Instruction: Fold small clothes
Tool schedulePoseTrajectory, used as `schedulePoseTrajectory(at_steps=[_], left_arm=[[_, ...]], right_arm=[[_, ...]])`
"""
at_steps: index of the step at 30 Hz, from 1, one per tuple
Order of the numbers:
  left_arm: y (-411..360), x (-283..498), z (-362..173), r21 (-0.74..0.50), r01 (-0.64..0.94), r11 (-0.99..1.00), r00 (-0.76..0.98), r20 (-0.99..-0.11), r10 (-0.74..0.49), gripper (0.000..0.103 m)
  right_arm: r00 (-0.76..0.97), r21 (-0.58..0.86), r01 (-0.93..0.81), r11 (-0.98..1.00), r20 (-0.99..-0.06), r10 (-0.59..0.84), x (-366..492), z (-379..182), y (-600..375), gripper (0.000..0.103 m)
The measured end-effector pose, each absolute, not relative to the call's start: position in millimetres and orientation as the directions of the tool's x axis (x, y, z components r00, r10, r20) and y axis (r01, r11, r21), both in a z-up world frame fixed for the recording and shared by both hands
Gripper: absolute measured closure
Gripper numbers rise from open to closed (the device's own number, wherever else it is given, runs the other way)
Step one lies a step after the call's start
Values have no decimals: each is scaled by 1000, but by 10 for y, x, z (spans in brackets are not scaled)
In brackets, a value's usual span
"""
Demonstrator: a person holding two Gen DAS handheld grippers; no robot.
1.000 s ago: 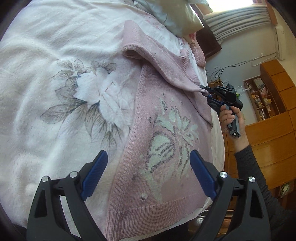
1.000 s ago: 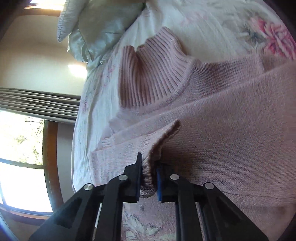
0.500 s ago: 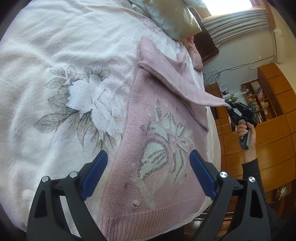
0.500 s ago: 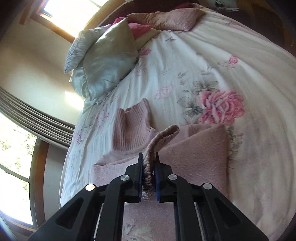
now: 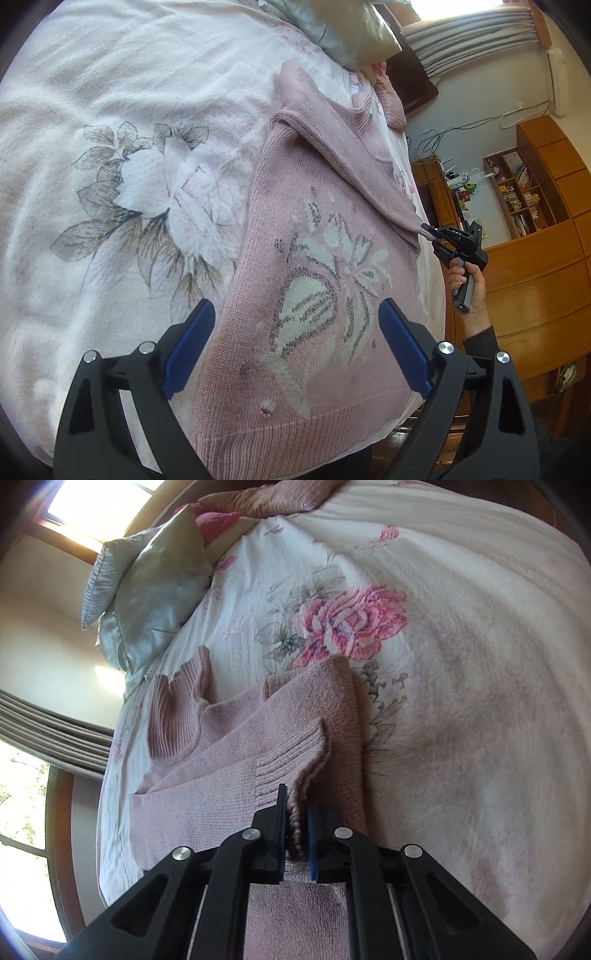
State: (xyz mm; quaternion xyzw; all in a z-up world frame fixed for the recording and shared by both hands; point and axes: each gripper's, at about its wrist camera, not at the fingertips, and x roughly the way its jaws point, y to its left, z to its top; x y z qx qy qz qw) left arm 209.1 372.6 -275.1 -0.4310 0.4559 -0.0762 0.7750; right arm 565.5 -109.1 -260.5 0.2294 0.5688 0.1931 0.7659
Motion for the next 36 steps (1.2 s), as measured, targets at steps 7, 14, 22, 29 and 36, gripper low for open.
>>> schedulePoseTrajectory(at_steps=[7,14,22,29,36], left_arm=[[3709,2092,-2779,-737,-273,618,568,-642,-515,14],[3680,2317,-2724,-754,-236,613,568,-619,-543,14],[3658,3274,-2413,-768,-126,628,591,-567,-574,13],[3660,4317,-2439,-817,-65,573,563,-504,-655,12],[3706,5191,-2973,-736,-223,640,344,-673,-654,13]], right_arm=[[337,594,49,803,-767,547,5613,-2522,-1359,74],[356,609,-68,790,-725,590,5449,-2373,-1168,80],[327,593,13,805,-764,557,5564,-2643,-1296,82],[250,631,-74,773,-738,626,5694,-2594,-1015,81],[236,569,-93,817,-784,573,5971,-2478,-1037,83]])
